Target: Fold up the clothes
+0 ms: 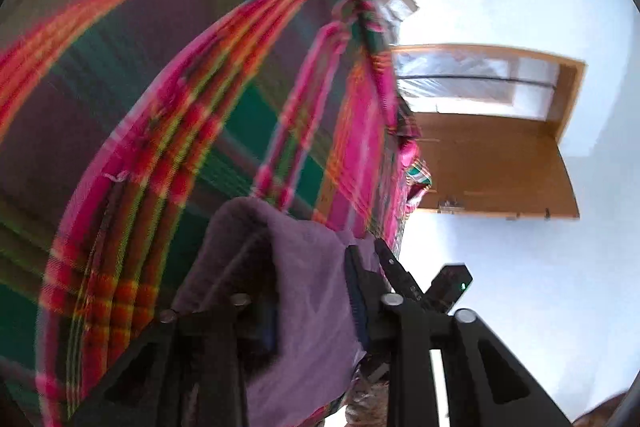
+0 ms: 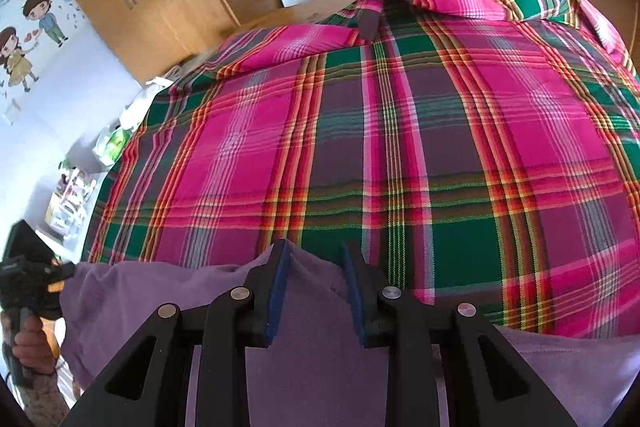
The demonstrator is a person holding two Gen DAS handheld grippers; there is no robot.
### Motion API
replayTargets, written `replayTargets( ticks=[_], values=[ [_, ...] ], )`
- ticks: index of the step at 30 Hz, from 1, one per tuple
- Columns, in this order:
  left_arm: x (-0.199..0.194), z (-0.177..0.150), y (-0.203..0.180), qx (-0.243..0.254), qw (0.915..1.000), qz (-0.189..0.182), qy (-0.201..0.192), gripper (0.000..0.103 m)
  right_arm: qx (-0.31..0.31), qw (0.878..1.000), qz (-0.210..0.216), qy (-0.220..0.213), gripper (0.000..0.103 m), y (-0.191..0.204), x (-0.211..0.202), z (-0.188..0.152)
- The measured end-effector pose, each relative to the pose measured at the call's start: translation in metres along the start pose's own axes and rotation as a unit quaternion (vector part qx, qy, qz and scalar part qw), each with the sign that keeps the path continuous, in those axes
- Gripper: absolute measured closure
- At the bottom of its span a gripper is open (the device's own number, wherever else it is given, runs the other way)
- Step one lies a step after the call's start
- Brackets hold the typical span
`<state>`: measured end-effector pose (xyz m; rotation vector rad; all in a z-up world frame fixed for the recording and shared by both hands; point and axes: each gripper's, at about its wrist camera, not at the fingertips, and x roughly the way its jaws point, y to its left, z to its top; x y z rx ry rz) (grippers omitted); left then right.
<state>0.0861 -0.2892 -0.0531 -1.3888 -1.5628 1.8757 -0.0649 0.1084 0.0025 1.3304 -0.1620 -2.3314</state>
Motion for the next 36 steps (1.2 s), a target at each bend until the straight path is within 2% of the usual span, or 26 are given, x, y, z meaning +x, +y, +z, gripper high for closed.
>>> replayTargets(
  ticks=[5, 8, 12, 14, 18, 23, 27, 30, 32, 36],
  values=[
    [-0.018, -0.007, 0.010, -0.022, 0.9976, -0.012, -0.065, 0.096, 0.008, 1.000, -0.003, -0.003, 0.075, -0.001, 0.001, 0.002],
    [-0.026, -0.013, 0.006, -0.011, 0.9955, 0.002, -0.094, 0.096, 0.006, 1.000, -0.006, -0.005, 0.075, 0.001, 0.003, 0.002],
    [-0.017, -0.008, 0.013, -0.015, 0.9950, 0.025, -0.095, 0.096, 0.003, 1.000, -0.010, -0.008, 0.075, 0.003, 0.003, 0.002],
    [-0.014, -0.007, 0.018, -0.019, 0.9951, 0.025, -0.094, 0.096, 0.002, 1.000, -0.012, -0.009, 0.075, 0.003, 0.003, 0.002],
    [-0.014, -0.006, 0.010, 0.007, 0.9945, 0.049, -0.093, 0.095, -0.001, 1.000, -0.016, -0.009, 0.075, 0.004, 0.003, 0.002],
    [-0.017, -0.006, 0.007, 0.016, 0.9938, 0.057, -0.094, 0.094, 0.003, 1.000, -0.016, -0.012, 0.075, 0.005, -0.001, -0.001],
    [-0.021, -0.009, 0.003, 0.018, 0.9926, 0.064, -0.102, 0.087, 0.000, 0.999, -0.023, -0.026, 0.075, 0.007, -0.013, -0.006],
    [-0.036, -0.015, 0.002, 0.022, 0.9892, 0.076, -0.123, 0.081, -0.002, 0.999, -0.030, -0.042, 0.075, 0.010, -0.025, -0.010],
    [-0.048, -0.021, 0.003, 0.026, 0.9866, 0.084, -0.137, 0.080, -0.002, 0.998, -0.032, -0.054, 0.075, 0.012, -0.034, -0.014],
    [-0.066, -0.038, 0.010, 0.022, 0.9858, 0.076, -0.148, 0.080, -0.005, 0.997, -0.019, -0.073, 0.075, 0.022, -0.051, -0.023]
  ],
)
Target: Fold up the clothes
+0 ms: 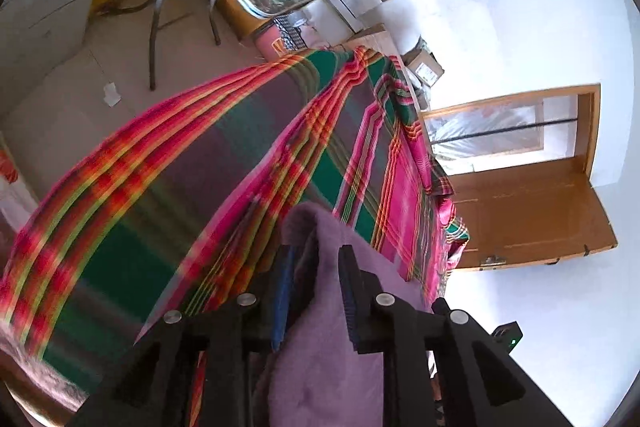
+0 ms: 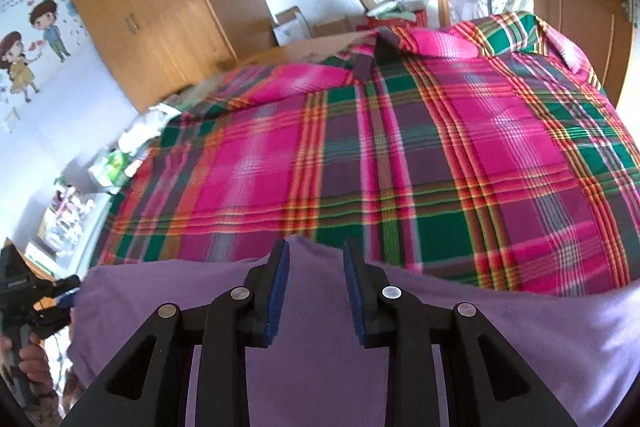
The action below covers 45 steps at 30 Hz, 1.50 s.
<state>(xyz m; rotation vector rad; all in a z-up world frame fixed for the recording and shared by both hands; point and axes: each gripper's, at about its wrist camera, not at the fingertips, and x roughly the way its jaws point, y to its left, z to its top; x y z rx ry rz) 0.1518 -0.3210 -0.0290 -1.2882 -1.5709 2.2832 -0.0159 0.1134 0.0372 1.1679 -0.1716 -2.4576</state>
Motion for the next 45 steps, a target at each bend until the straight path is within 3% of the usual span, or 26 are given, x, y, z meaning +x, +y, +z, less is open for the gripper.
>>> replayTargets(
  ticks=[7, 17, 24, 29, 36, 41, 45],
  values=[
    [-0.033, -0.030, 0.023, -0.003, 0.9999, -0.001, -0.015, 0.080, -0.042, 0.998, 0.043, -0.014, 0.075, 0.036, -0.025, -0.032],
    [-0.042, -0.069, 0.042, 0.010, 0.9998, 0.012, -0.007, 0.080, -0.137, 0.983, 0.120, 0.032, 0.075, 0.109, -0.022, -0.090],
    [-0.040, -0.078, 0.030, 0.044, 0.9986, 0.024, -0.019, 0.080, -0.149, 0.979, 0.130, 0.052, 0.075, 0.124, -0.021, -0.110],
    [-0.041, -0.078, 0.036, 0.031, 0.9992, 0.018, -0.019, 0.080, -0.161, 0.976, 0.137, 0.051, 0.075, 0.132, -0.023, -0.117],
    [-0.047, -0.082, 0.040, 0.031, 0.9992, 0.017, -0.021, 0.080, -0.243, 0.959, 0.142, 0.046, 0.075, 0.167, -0.020, -0.133],
    [-0.047, -0.081, 0.039, 0.030, 0.9993, 0.013, -0.017, 0.080, -0.278, 0.944, 0.166, 0.060, 0.075, 0.184, -0.014, -0.145],
    [-0.046, -0.081, 0.036, 0.030, 0.9994, 0.008, -0.017, 0.080, -0.291, 0.940, 0.165, 0.069, 0.075, 0.191, -0.006, -0.152]
  ],
)
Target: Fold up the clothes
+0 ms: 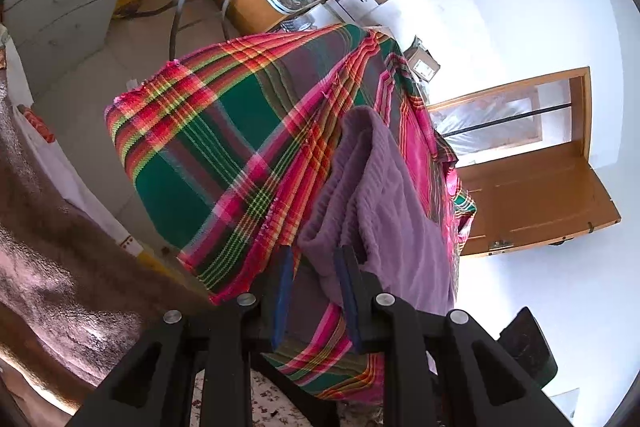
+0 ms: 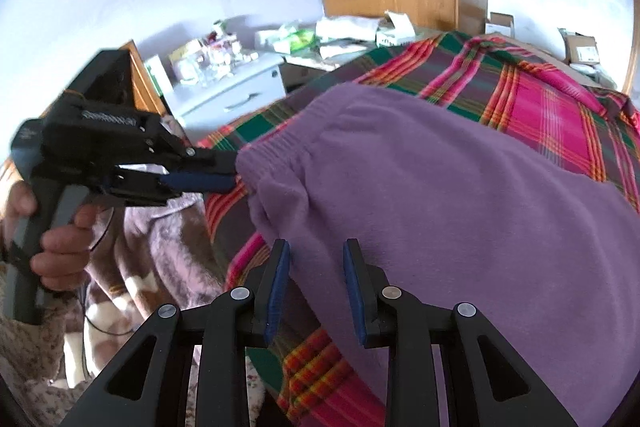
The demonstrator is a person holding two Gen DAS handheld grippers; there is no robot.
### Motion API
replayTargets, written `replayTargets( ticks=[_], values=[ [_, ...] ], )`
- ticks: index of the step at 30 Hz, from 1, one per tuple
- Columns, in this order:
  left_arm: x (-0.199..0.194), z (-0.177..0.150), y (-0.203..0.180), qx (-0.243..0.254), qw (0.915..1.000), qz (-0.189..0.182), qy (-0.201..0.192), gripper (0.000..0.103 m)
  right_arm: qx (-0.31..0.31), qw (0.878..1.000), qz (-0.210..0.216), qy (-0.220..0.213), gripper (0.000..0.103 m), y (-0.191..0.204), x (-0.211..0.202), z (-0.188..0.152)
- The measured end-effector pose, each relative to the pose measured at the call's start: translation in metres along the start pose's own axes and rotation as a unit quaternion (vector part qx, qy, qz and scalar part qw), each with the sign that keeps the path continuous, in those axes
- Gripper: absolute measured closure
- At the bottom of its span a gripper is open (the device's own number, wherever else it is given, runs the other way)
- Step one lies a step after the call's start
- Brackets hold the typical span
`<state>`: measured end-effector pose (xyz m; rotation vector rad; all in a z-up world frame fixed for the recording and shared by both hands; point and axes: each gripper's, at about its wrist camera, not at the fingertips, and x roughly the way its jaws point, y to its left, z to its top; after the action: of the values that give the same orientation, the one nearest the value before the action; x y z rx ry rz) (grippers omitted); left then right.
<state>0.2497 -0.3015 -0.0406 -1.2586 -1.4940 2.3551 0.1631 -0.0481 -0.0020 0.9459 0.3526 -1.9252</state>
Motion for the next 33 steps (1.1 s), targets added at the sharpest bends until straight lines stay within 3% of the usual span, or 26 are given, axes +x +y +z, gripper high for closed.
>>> replayTargets(
  ticks=[3, 6, 9, 16, 26, 33],
  values=[
    [-0.002, -0.002, -0.004, 0.007, 1.0000, -0.002, -0.004, 0.080, -0.008, 1.000, -0.012, -0.008, 0.075, 0.001, 0.001, 0.000],
    [-0.004, -0.005, -0.005, 0.009, 0.9999, -0.001, -0.011, 0.080, -0.016, 0.999, -0.024, -0.016, 0.091, 0.002, 0.001, 0.000],
    [-0.004, -0.010, -0.009, 0.019, 0.9997, -0.003, -0.013, 0.075, -0.014, 0.999, -0.033, -0.027, 0.094, 0.001, -0.001, 0.001],
    [0.007, -0.015, -0.018, 0.033, 0.9995, 0.002, 0.001, 0.073, 0.024, 0.999, -0.027, -0.040, 0.095, -0.013, -0.008, 0.004],
    [0.015, -0.020, -0.030, 0.045, 0.9983, 0.038, 0.007, 0.069, 0.075, 0.995, -0.031, -0.061, 0.096, -0.034, -0.020, 0.005],
    [0.020, -0.021, -0.030, 0.032, 0.9991, 0.028, 0.006, 0.069, 0.092, 0.993, -0.025, -0.066, 0.096, -0.043, -0.023, 0.002]
  ],
)
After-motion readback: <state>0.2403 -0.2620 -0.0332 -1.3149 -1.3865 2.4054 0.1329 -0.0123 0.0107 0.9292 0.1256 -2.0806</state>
